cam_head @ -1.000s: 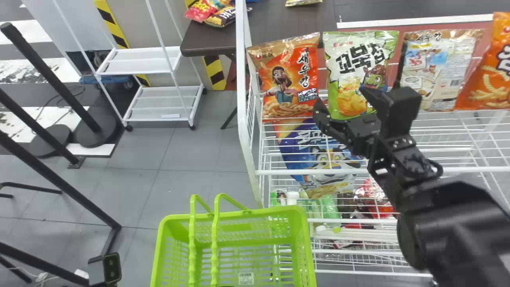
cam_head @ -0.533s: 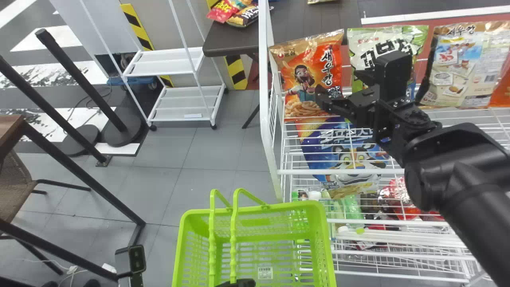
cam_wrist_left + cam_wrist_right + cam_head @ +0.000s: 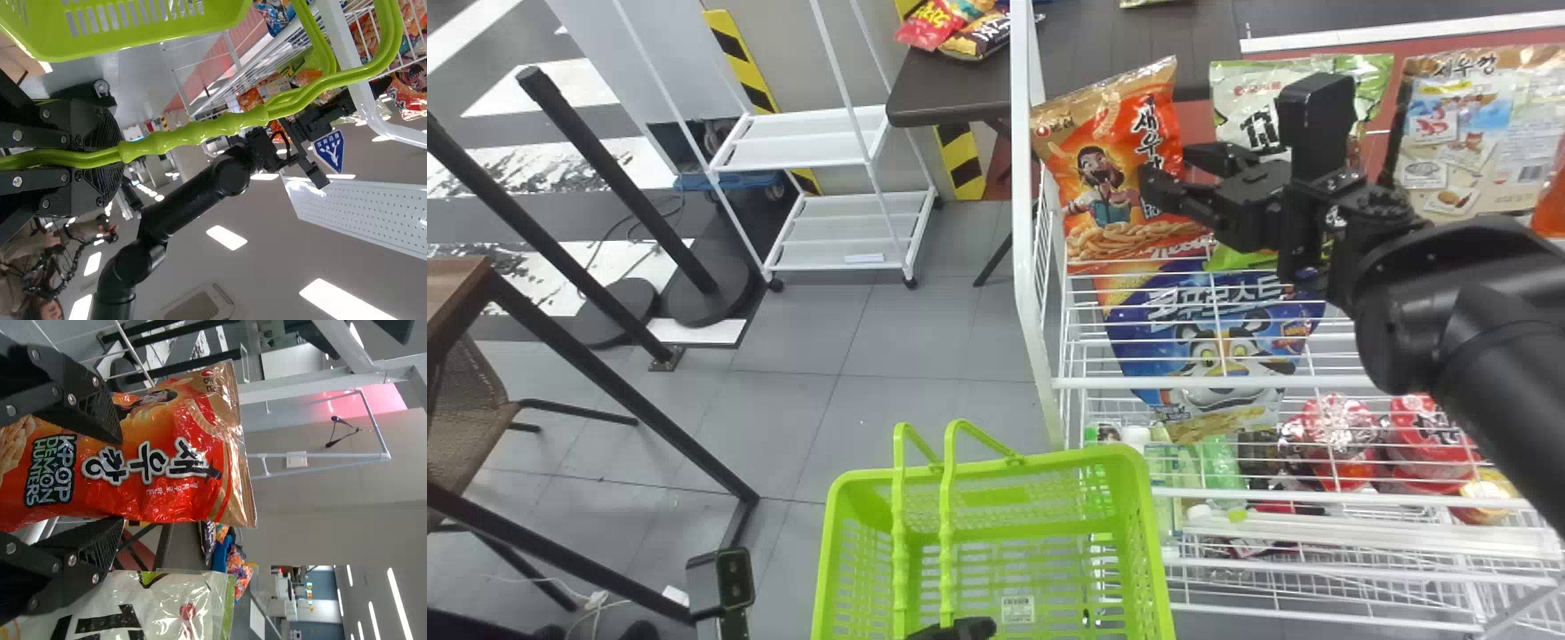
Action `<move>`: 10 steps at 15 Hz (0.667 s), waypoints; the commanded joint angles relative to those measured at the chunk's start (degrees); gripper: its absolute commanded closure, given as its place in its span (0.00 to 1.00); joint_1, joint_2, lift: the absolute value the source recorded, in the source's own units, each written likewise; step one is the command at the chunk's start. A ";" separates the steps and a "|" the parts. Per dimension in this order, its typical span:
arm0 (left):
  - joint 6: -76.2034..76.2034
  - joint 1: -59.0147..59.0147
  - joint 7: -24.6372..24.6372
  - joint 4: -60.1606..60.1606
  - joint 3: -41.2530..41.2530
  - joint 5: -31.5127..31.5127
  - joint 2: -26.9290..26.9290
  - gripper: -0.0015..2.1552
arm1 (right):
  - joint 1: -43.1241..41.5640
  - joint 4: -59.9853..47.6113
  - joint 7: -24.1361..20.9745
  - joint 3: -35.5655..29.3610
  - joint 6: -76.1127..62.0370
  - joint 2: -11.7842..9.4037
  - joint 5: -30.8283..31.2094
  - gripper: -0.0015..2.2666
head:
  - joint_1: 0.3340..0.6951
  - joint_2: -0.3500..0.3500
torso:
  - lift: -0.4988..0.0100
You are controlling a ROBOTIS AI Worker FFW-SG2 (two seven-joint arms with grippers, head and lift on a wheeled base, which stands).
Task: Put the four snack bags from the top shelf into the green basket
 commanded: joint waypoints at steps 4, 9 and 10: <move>-0.02 -0.66 -0.57 0.91 0.22 0.06 0.01 1.00 | -0.16 0.07 1.41 -2.18 1.46 0.23 -0.52 0.99 | 1.00 0.86 | 0.98; 0.16 -1.01 -0.57 0.91 0.83 0.76 0.19 1.00 | 9.86 -18.38 0.36 -4.29 10.43 0.23 1.59 0.99 | 1.00 0.88 | 0.98; 0.16 -1.27 -0.57 0.91 0.83 0.67 0.28 1.00 | 12.67 -24.01 0.36 -6.49 13.24 0.23 2.29 0.99 | 1.00 0.89 | 0.98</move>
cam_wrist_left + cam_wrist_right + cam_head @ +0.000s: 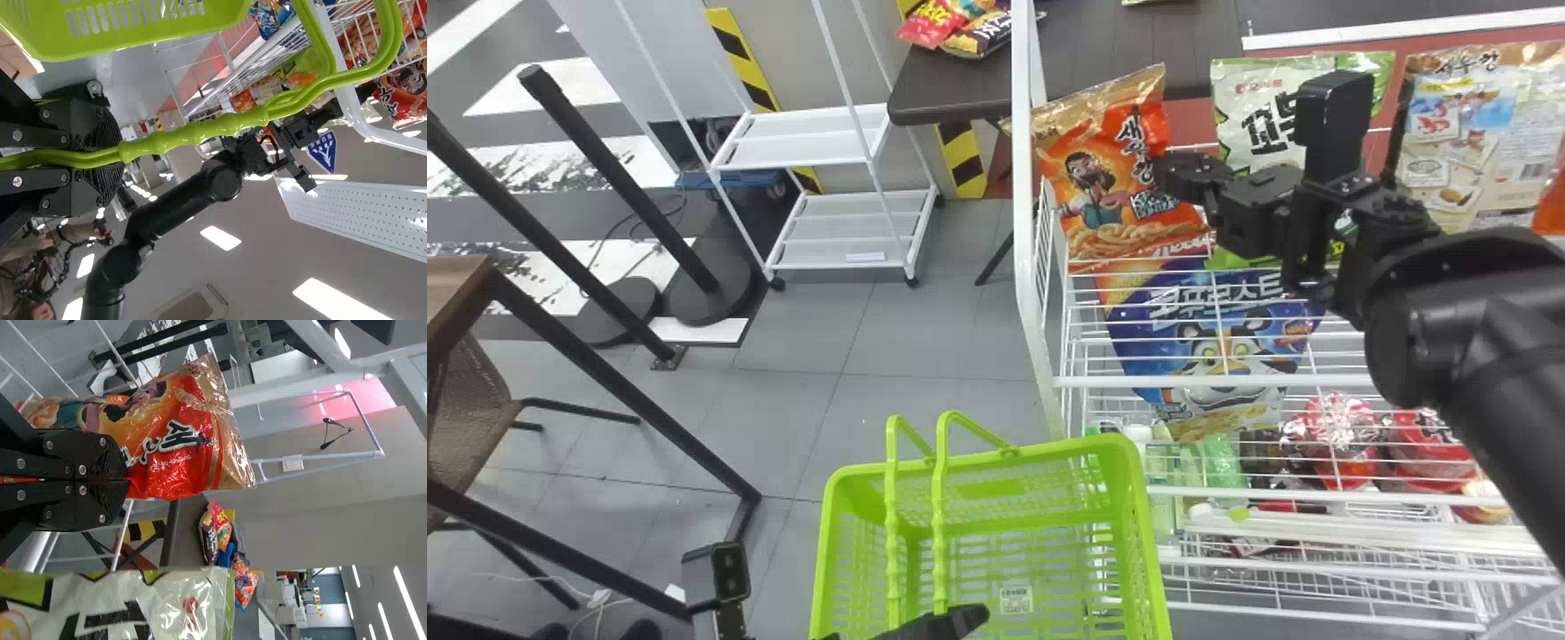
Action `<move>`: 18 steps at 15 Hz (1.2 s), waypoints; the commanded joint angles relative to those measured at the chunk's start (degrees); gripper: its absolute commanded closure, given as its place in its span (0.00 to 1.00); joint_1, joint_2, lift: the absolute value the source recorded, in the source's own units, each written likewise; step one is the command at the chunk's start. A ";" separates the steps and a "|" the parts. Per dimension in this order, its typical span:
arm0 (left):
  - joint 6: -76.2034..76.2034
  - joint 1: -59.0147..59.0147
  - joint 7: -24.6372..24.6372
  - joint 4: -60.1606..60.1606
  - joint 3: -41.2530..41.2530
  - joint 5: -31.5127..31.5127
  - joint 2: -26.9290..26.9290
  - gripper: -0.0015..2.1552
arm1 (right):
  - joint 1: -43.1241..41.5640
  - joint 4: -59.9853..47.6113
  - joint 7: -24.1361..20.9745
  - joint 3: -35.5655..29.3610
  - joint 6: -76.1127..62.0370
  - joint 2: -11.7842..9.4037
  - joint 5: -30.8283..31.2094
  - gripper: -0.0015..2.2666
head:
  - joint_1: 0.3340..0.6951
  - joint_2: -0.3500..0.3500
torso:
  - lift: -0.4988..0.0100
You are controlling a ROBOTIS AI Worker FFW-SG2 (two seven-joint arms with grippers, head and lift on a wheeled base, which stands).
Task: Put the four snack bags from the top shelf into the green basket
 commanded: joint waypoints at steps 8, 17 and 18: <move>1.59 -3.99 -0.57 0.26 -0.24 -1.00 0.69 1.00 | 30.17 -49.94 -3.26 -12.52 28.52 0.23 1.89 0.99 | 1.00 0.86 | 0.98; 3.88 -7.15 -0.57 1.58 -2.17 -3.02 0.25 1.00 | 52.32 -70.60 -2.91 -8.82 45.22 0.23 -0.57 0.99 | 1.00 0.90 | 0.98; 3.88 -7.24 -0.57 1.58 -2.26 -3.11 0.25 1.00 | 52.41 -69.19 -2.82 -6.80 45.22 0.23 -0.66 0.99 | 1.00 0.93 | 0.98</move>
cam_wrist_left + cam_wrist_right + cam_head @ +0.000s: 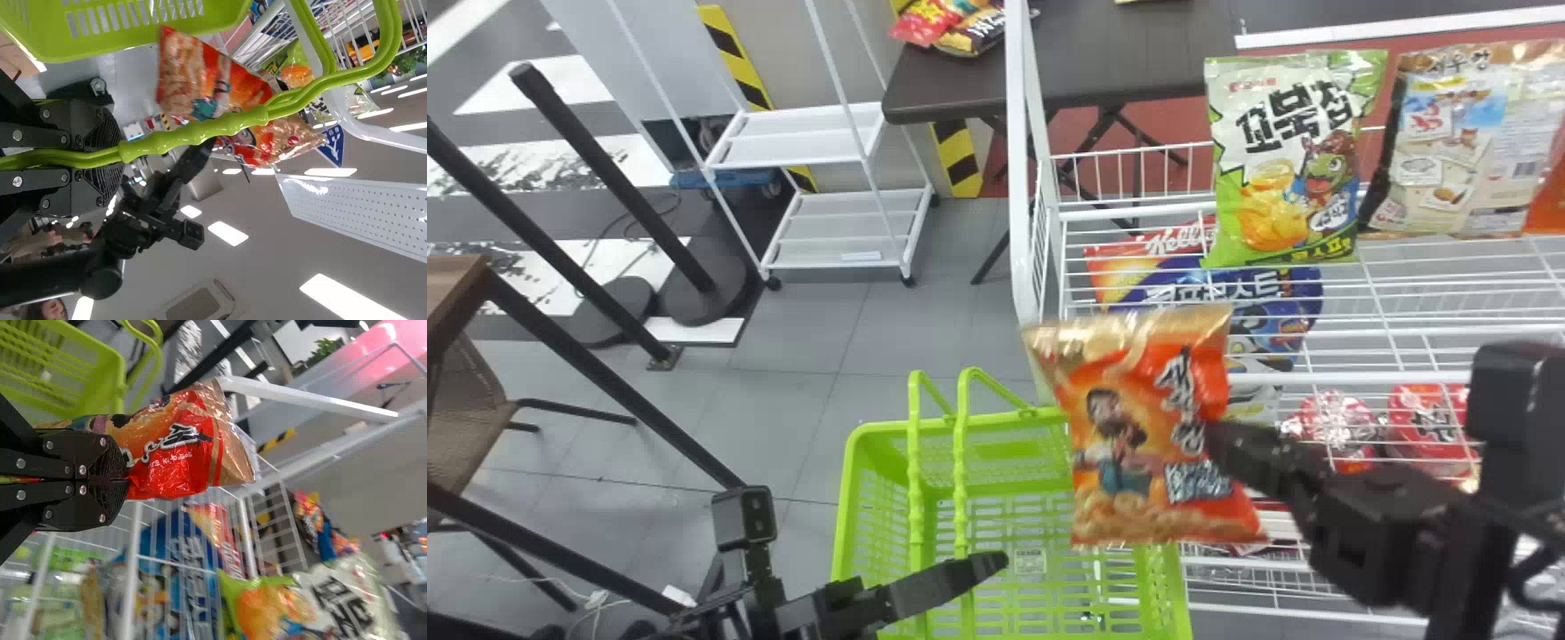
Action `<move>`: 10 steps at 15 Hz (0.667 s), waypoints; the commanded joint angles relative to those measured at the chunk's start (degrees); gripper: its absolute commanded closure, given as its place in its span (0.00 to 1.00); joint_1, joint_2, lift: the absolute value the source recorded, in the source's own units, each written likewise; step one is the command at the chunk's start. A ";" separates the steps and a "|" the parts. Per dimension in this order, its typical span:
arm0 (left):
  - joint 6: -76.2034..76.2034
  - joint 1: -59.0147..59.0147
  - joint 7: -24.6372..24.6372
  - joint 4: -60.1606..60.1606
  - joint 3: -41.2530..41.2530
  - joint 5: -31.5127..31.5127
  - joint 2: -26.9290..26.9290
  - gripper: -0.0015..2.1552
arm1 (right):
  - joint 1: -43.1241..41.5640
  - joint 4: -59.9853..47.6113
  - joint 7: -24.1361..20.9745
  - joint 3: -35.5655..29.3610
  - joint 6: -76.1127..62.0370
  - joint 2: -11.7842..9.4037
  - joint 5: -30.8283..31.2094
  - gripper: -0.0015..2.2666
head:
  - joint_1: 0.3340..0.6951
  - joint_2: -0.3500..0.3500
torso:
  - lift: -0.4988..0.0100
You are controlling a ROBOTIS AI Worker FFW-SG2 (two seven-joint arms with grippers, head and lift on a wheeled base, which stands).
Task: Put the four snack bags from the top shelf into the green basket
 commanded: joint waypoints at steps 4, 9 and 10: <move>0.56 -0.13 -0.57 -0.08 -0.73 -0.02 -0.06 1.00 | -3.56 12.11 -2.06 10.77 -3.14 0.23 0.95 0.98 | 1.00 1.00 | 0.98; 0.74 0.05 -0.57 -0.17 -0.64 -0.02 0.29 1.00 | -3.12 12.37 -3.64 12.44 -1.38 -0.09 4.11 0.00 | 1.00 1.00 | 0.98; 0.74 0.05 -0.57 -0.17 -0.73 -0.02 0.29 1.00 | -2.06 10.35 -3.55 11.74 -0.33 -0.79 3.23 0.02 | 1.00 1.00 | 0.98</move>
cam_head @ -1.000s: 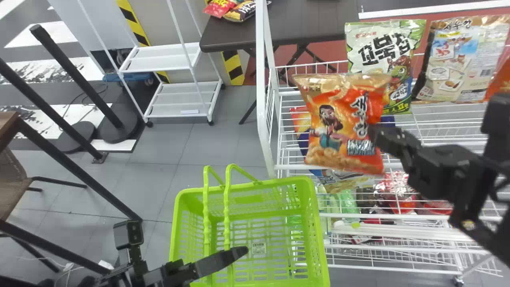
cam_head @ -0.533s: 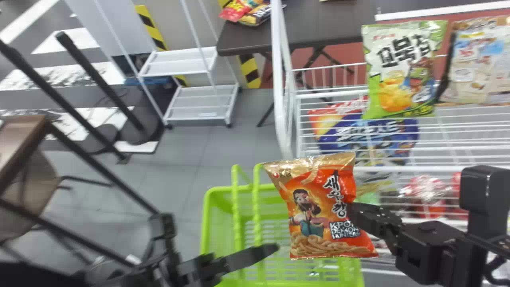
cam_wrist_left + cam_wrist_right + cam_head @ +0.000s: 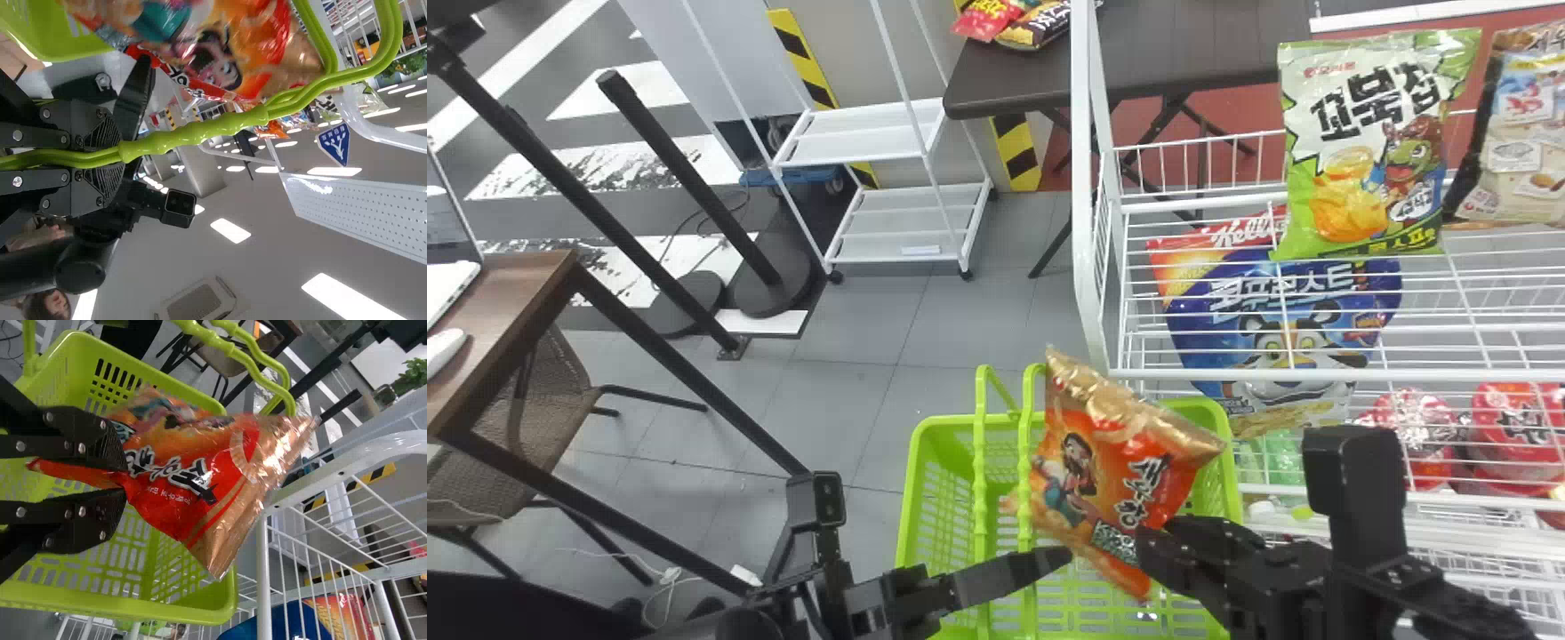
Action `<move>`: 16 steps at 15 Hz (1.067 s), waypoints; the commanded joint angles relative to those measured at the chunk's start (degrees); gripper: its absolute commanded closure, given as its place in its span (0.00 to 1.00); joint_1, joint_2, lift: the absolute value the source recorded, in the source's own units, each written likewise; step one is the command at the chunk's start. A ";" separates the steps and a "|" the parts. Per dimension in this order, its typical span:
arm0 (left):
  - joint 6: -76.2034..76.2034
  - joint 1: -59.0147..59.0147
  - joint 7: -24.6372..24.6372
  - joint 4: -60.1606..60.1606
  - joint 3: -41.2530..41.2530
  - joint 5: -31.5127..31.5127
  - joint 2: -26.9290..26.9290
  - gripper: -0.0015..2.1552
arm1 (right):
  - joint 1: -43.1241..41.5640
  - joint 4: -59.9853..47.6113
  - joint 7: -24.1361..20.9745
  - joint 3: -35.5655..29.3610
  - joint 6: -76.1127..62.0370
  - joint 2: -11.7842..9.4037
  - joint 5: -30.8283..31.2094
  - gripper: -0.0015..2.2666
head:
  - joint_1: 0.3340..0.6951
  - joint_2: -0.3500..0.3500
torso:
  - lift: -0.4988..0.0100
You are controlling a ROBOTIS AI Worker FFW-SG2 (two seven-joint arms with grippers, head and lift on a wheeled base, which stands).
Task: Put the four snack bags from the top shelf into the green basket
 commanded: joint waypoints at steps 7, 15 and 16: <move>0.00 0.18 -0.57 0.18 -0.32 0.09 0.20 1.00 | 3.11 -9.45 1.83 -16.64 2.67 -1.16 -13.39 0.03 | 1.00 1.00 | 0.98; 0.00 0.62 -0.57 0.09 -0.06 0.44 0.20 1.00 | -23.88 13.05 -4.49 -21.39 -9.81 -0.98 -1.17 0.03 | 1.00 0.65 | 0.98; 0.00 0.62 -0.57 0.18 0.03 0.44 0.20 1.00 | -27.13 17.71 -4.67 -21.13 -13.50 -0.98 -0.21 0.03 | 1.00 0.63 | 0.98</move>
